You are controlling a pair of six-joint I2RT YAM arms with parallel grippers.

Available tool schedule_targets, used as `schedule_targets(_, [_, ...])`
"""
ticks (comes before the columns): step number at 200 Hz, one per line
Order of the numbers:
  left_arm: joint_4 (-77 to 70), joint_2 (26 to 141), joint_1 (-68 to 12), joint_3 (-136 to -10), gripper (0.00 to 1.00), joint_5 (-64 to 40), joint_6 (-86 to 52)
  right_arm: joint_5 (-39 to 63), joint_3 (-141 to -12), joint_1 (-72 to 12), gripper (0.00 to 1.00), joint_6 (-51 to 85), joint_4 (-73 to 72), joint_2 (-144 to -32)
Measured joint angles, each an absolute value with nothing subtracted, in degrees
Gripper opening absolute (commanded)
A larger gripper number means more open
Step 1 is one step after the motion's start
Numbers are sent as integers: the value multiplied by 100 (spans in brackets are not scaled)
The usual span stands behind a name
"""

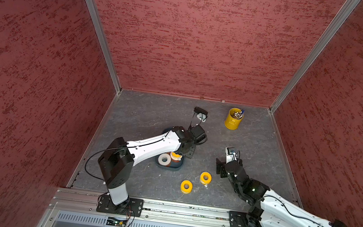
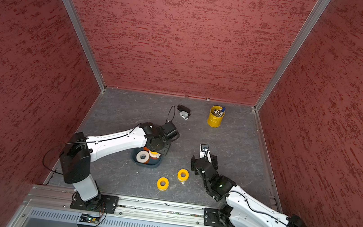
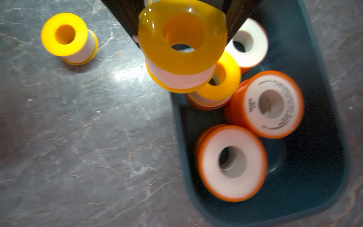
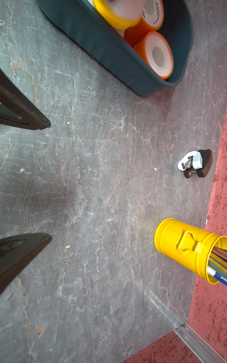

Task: Put the sealing tape into the storage box
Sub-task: Place the sealing tape in the storage box.

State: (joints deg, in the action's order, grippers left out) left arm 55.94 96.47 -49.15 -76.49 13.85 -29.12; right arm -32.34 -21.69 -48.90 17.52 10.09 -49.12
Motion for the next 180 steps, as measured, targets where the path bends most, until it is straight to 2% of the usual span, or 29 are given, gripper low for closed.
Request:
schedule_targets(71, [5693,8420,-4427,-6326,59,1358,-3131,-3232,-2187,-4890,84,1752,1004,-5050])
schedule_targets(132, [5404,8246,-4211,-5618,59,1072,-3175,-3225,-2206,-4890,84,1752,1004,-5057])
schedule_targets(180, [4995,8313,-4091,-5524,59,880,-3170,-3223,-2206,-4890,84,1752,1004,-5059])
